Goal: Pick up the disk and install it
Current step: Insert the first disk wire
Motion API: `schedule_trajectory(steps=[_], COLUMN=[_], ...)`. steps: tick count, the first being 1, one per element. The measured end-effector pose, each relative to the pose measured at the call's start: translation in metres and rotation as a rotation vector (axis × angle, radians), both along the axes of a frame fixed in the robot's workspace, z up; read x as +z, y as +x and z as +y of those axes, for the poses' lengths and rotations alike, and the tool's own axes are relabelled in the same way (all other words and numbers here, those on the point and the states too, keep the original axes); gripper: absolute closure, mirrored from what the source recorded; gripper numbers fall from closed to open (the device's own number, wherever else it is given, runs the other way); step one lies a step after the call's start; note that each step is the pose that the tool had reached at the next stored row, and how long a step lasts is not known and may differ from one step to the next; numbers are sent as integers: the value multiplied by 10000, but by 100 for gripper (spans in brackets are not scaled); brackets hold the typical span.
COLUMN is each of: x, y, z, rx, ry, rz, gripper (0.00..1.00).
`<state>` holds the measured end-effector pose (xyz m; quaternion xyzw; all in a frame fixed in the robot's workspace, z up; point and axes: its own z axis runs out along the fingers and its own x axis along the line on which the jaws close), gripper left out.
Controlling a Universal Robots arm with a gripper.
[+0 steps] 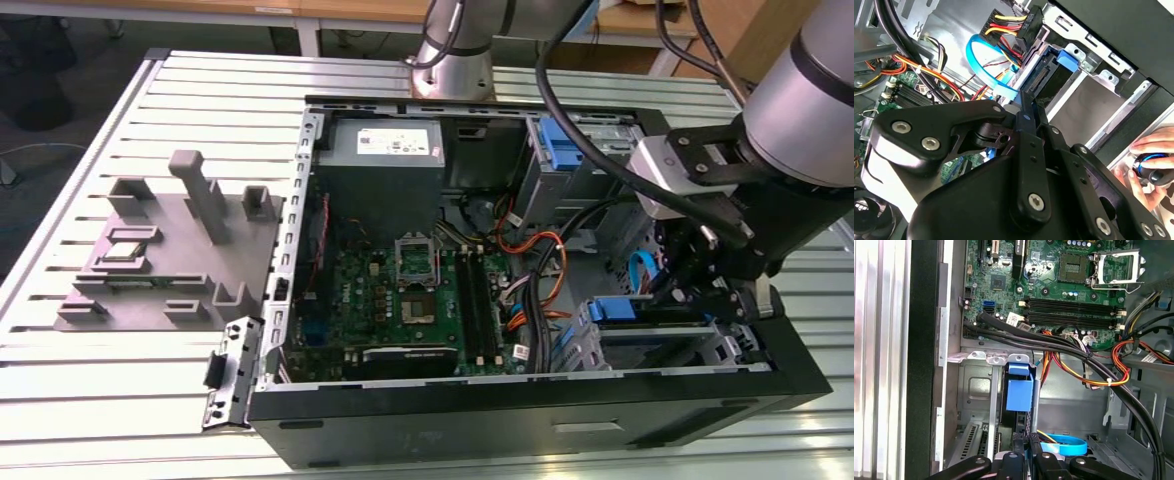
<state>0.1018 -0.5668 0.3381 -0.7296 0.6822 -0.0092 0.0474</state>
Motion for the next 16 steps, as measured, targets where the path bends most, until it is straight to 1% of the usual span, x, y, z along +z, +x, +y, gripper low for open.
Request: schedule_trajectory(steps=[3, 16], x=[-16, -26], y=[0, 0], z=[0, 0], rx=[0, 0], ry=[3, 0], rz=[0, 0], gripper=[84, 84])
